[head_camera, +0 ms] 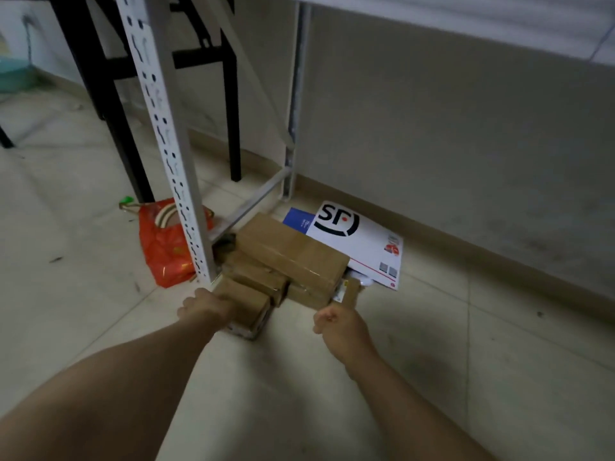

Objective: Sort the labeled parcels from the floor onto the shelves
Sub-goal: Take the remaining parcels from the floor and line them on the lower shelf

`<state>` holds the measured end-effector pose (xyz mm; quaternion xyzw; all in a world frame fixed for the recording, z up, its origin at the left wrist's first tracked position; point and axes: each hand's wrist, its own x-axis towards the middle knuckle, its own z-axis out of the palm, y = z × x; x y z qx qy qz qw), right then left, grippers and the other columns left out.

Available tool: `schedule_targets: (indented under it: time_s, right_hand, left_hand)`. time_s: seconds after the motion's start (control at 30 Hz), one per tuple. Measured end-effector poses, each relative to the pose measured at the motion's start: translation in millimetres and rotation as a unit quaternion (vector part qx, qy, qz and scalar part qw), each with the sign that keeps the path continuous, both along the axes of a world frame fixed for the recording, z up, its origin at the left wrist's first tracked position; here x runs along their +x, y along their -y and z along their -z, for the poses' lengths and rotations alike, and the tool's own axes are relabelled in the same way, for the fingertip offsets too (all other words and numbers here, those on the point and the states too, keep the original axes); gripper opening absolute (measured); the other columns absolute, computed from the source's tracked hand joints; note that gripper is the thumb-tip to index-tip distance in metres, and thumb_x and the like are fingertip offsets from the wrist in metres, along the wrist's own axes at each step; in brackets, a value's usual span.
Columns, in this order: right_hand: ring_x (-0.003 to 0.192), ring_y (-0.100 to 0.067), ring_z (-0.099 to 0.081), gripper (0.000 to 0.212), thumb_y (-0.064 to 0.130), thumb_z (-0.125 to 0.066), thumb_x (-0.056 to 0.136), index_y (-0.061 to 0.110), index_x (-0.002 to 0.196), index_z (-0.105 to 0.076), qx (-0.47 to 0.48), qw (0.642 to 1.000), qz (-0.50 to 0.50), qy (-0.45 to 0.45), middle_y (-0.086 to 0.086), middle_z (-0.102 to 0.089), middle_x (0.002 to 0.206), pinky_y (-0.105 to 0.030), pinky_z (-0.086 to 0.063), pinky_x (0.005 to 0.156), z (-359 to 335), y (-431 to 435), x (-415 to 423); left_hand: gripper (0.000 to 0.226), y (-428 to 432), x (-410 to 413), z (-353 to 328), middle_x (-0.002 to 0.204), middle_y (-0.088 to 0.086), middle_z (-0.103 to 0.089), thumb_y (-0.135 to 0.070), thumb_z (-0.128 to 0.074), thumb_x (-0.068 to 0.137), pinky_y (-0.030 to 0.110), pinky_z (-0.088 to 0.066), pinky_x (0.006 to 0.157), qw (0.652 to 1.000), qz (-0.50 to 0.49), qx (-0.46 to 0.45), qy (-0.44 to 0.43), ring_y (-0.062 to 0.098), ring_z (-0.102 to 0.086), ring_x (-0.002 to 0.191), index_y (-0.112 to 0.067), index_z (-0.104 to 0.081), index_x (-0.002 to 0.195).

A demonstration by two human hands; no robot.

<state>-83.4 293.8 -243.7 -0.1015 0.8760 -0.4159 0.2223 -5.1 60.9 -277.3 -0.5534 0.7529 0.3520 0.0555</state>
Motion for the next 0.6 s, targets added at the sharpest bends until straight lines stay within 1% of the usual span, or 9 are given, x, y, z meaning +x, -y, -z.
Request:
schedule_targets:
  time_s: [0.07,0.17,0.2,0.3,0.33,0.4,0.5,0.57,0.6]
  right_hand:
    - [0.088,-0.019,-0.065,0.015,0.018,-0.062,0.090,0.025,0.078,-0.067,-0.001,0.999,-0.006,0.053,-0.003,-0.072,0.100,-0.034,-0.055,0.079,12,13,2]
    - [0.083,-0.015,-0.060,0.004,0.026,-0.064,0.092,0.027,0.094,-0.066,-0.013,0.991,-0.015,0.133,0.004,-0.065,0.092,-0.033,-0.052,0.076,27,28,2]
    - [0.084,-0.015,-0.060,0.008,0.028,-0.064,0.093,0.028,0.100,-0.065,-0.010,0.989,-0.017,0.147,0.003,-0.064,0.095,-0.034,-0.053,0.078,31,33,2]
    - [0.084,-0.012,-0.059,0.030,0.032,-0.063,0.095,0.025,0.124,-0.058,-0.007,0.980,-0.015,0.200,-0.001,-0.062,0.106,-0.035,-0.054,0.084,37,41,1]
    - [0.083,-0.011,-0.058,0.037,0.031,-0.063,0.096,0.024,0.132,-0.054,-0.006,0.975,-0.014,0.220,-0.002,-0.061,0.108,-0.034,-0.053,0.083,38,43,1]
    - [0.088,-0.013,-0.058,0.050,0.032,-0.062,0.097,0.023,0.143,-0.046,0.003,0.968,-0.007,0.250,-0.005,-0.058,0.119,-0.034,-0.054,0.085,43,45,0]
    - [0.101,-0.018,-0.056,0.060,0.030,-0.060,0.099,0.022,0.152,-0.035,0.008,0.961,-0.001,0.278,-0.005,-0.052,0.122,-0.036,-0.055,0.088,53,46,0]
    - [0.105,-0.018,-0.054,0.064,0.029,-0.059,0.100,0.023,0.156,-0.028,0.000,0.956,0.003,0.292,-0.003,-0.048,0.125,-0.035,-0.055,0.087,60,47,2]
    - [0.109,-0.018,-0.053,0.067,0.028,-0.058,0.100,0.025,0.157,-0.024,-0.004,0.954,0.005,0.298,-0.004,-0.046,0.132,-0.035,-0.056,0.087,62,48,3]
  left_hand:
    - [0.069,4,-8,4,0.135,0.020,-0.045,-0.041,-0.057,0.086,0.048,-0.046,0.102,1.000,0.006,0.008,-0.028,0.039,-0.046,0.122,-0.006,-0.036,0.141]
    - [0.097,10,-18,10,0.141,0.018,-0.046,-0.045,-0.062,0.062,0.048,-0.046,0.105,0.996,0.043,0.038,-0.061,0.039,-0.049,0.126,-0.012,-0.031,0.148]
    - [0.102,10,-20,10,0.145,0.018,-0.042,-0.044,-0.064,0.061,0.048,-0.043,0.108,0.996,0.058,0.038,-0.059,0.039,-0.045,0.130,-0.014,-0.027,0.151]
    - [0.103,11,-22,24,0.154,0.018,-0.029,-0.028,-0.073,0.076,0.048,-0.033,0.115,0.996,0.058,0.055,-0.043,0.039,-0.032,0.140,-0.015,-0.010,0.157]
    - [0.105,11,-21,31,0.155,0.017,-0.028,-0.025,-0.074,0.077,0.048,-0.033,0.114,0.996,0.047,0.063,-0.038,0.040,-0.032,0.139,-0.015,-0.007,0.157]
    - [0.111,8,-20,40,0.154,0.017,-0.027,-0.030,-0.077,0.076,0.049,-0.036,0.112,0.997,0.036,0.071,-0.010,0.041,-0.033,0.136,-0.017,-0.003,0.157]
    - [0.108,0,-20,43,0.141,0.021,-0.036,-0.046,-0.081,0.072,0.047,-0.042,0.103,0.997,0.018,0.061,0.046,0.040,-0.041,0.127,-0.014,-0.016,0.152]
    - [0.097,-3,-22,44,0.135,0.020,-0.038,-0.046,-0.079,0.073,0.045,-0.046,0.097,0.996,-0.013,0.076,0.050,0.038,-0.045,0.122,-0.011,-0.025,0.145]
    - [0.096,-3,-23,46,0.136,0.020,-0.038,-0.043,-0.079,0.073,0.045,-0.046,0.099,0.995,-0.022,0.084,0.044,0.037,-0.045,0.122,-0.010,-0.025,0.145]
